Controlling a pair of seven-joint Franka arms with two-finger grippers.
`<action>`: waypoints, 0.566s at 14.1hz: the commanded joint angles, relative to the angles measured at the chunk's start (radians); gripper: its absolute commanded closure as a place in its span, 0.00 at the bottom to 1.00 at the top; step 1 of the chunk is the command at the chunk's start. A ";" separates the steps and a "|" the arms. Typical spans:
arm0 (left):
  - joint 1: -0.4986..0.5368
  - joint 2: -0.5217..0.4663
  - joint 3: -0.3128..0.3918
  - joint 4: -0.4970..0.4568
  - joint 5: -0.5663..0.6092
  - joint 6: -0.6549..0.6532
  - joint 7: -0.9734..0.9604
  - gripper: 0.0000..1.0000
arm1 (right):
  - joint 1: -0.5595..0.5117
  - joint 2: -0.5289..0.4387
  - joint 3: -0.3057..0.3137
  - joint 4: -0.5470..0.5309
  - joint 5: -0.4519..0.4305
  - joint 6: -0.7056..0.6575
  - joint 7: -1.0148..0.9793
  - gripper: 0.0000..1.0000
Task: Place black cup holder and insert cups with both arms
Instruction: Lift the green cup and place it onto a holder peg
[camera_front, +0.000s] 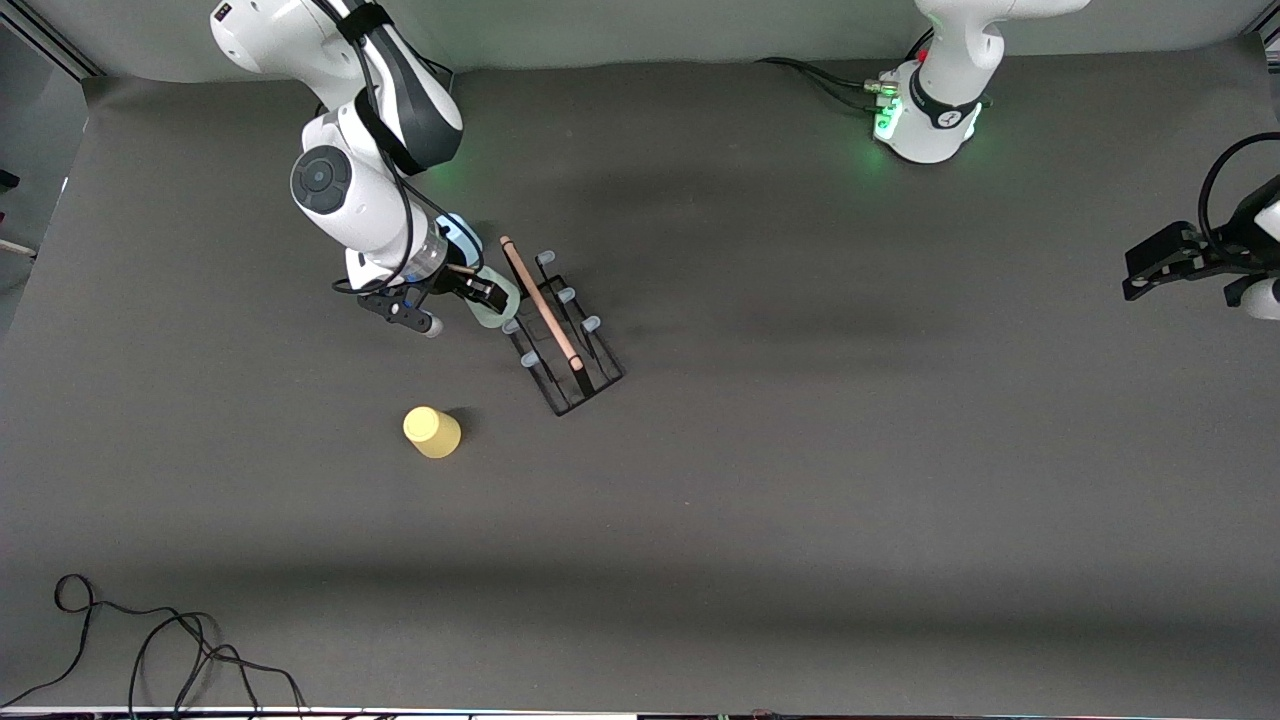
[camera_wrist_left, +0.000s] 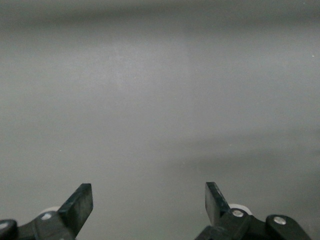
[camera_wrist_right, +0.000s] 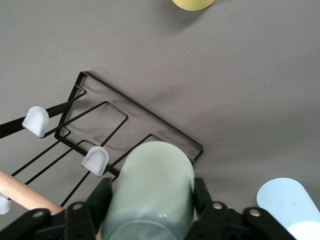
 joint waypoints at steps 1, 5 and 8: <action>-0.010 -0.009 0.003 0.014 0.009 -0.014 0.015 0.00 | 0.007 0.003 -0.006 0.010 0.000 0.004 0.025 0.00; -0.010 -0.009 -0.006 0.039 0.017 -0.011 0.016 0.00 | -0.005 -0.039 -0.019 0.043 0.000 -0.039 -0.007 0.00; -0.011 0.002 -0.006 0.037 0.028 -0.004 0.015 0.00 | -0.008 -0.010 -0.125 0.131 -0.032 -0.099 -0.191 0.00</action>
